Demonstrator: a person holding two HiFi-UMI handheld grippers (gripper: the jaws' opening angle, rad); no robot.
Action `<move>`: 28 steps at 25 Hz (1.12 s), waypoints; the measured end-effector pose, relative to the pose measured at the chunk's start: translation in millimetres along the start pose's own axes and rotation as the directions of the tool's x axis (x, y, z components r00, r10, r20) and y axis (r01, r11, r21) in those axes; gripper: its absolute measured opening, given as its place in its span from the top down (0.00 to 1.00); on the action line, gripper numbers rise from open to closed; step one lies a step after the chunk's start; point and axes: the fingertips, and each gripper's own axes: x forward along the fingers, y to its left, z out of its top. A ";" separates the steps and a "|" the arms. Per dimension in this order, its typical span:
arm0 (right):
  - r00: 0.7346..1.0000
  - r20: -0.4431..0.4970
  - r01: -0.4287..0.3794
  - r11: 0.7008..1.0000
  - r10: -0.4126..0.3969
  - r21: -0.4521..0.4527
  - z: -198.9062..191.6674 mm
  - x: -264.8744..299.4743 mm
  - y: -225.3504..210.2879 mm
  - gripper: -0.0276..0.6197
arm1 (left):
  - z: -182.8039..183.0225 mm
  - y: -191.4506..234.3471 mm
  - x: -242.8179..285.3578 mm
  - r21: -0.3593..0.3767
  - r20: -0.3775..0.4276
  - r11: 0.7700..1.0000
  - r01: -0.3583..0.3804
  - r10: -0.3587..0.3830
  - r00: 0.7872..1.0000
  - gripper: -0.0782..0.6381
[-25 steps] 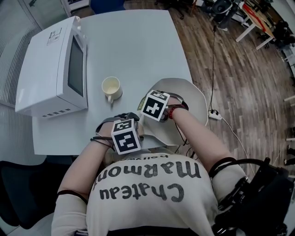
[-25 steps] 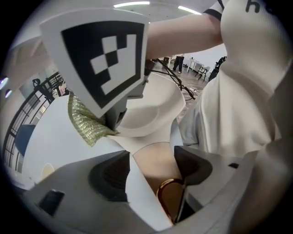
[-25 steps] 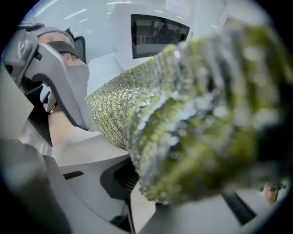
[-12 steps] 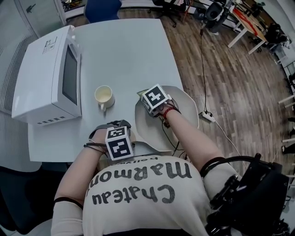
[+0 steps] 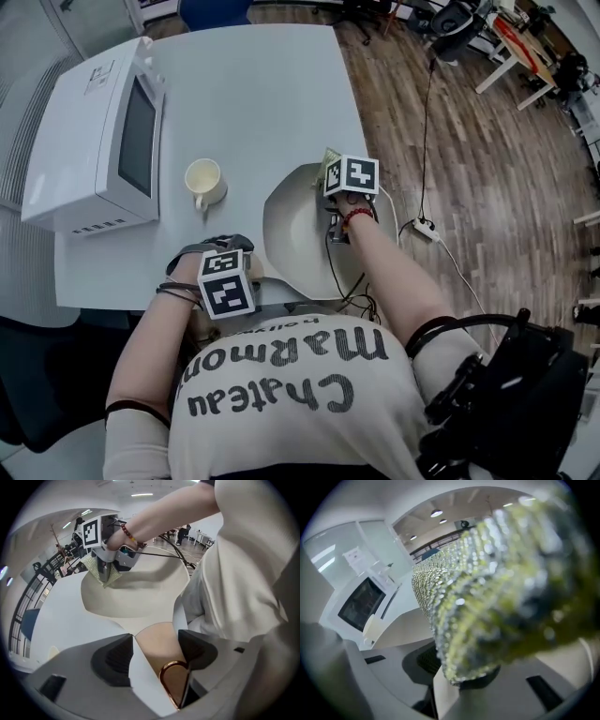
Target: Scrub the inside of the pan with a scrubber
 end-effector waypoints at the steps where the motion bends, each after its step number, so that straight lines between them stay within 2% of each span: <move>1: 1.000 0.015 0.001 0.999 -0.002 0.048 1.1 -1.5 -6.9 0.86 | -0.3 -0.3 0.1 -0.012 0.005 1.000 0.000 0.000 1.000 0.45; 7: 0.995 0.088 0.015 0.963 -0.040 0.270 2.4 -15.7 -44.5 0.86 | -2.4 -1.5 0.8 -0.064 0.009 0.998 -0.024 0.024 1.000 0.45; 11: 0.994 0.098 0.010 0.909 -0.056 0.417 -8.8 -28.4 -63.6 0.86 | 0.4 -4.5 -0.5 -0.088 0.016 0.996 -0.032 0.033 0.999 0.46; 13: 0.994 0.100 -0.008 0.851 -0.052 0.525 -17.7 -35.1 -73.1 0.86 | 3.1 -6.5 -1.3 -0.094 0.012 0.995 -0.041 0.042 0.999 0.47; 15: 0.993 0.115 -0.052 0.759 -0.030 0.649 -25.3 -39.8 -80.5 0.86 | 4.6 -7.1 -1.9 -0.090 -0.002 0.994 -0.054 0.054 0.999 0.47; 17: 0.990 0.142 -0.092 0.675 -0.019 0.732 -30.0 -42.8 -85.9 0.86 | 5.0 -7.0 -2.0 -0.085 -0.014 0.994 -0.063 0.062 0.998 0.47; 21: 0.985 0.166 -0.108 0.564 -0.052 0.818 -37.0 -48.3 -92.3 0.85 | 5.6 -6.0 -2.8 -0.101 0.001 0.993 -0.055 0.056 0.998 0.48; 24: 0.978 0.190 -0.133 0.443 -0.087 0.887 -43.5 -52.1 -93.8 0.85 | 2.7 -4.7 -2.7 -0.108 0.006 0.993 -0.047 0.048 0.999 0.48; 25: 0.975 0.200 -0.144 0.410 -0.097 0.901 -44.8 -52.6 -93.5 0.85 | 1.2 -4.0 -2.7 -0.109 0.006 0.993 -0.044 0.045 0.999 0.48; 26: 0.972 0.214 -0.159 0.391 -0.102 0.906 -44.7 -53.0 -92.5 0.85 | 0.1 -3.5 -2.9 -0.110 0.009 0.993 -0.040 0.041 0.999 0.48; 27: 0.968 0.234 -0.179 0.396 -0.095 0.901 -42.4 -53.9 -89.6 0.85 | -0.3 -3.4 -3.3 -0.113 0.014 0.993 -0.035 0.037 0.999 0.48; 28: 0.963 0.261 -0.208 0.433 -0.066 0.877 -37.2 -55.4 -82.8 0.85 | 0.1 -3.7 -3.6 -0.116 0.022 0.993 -0.031 0.034 0.999 0.48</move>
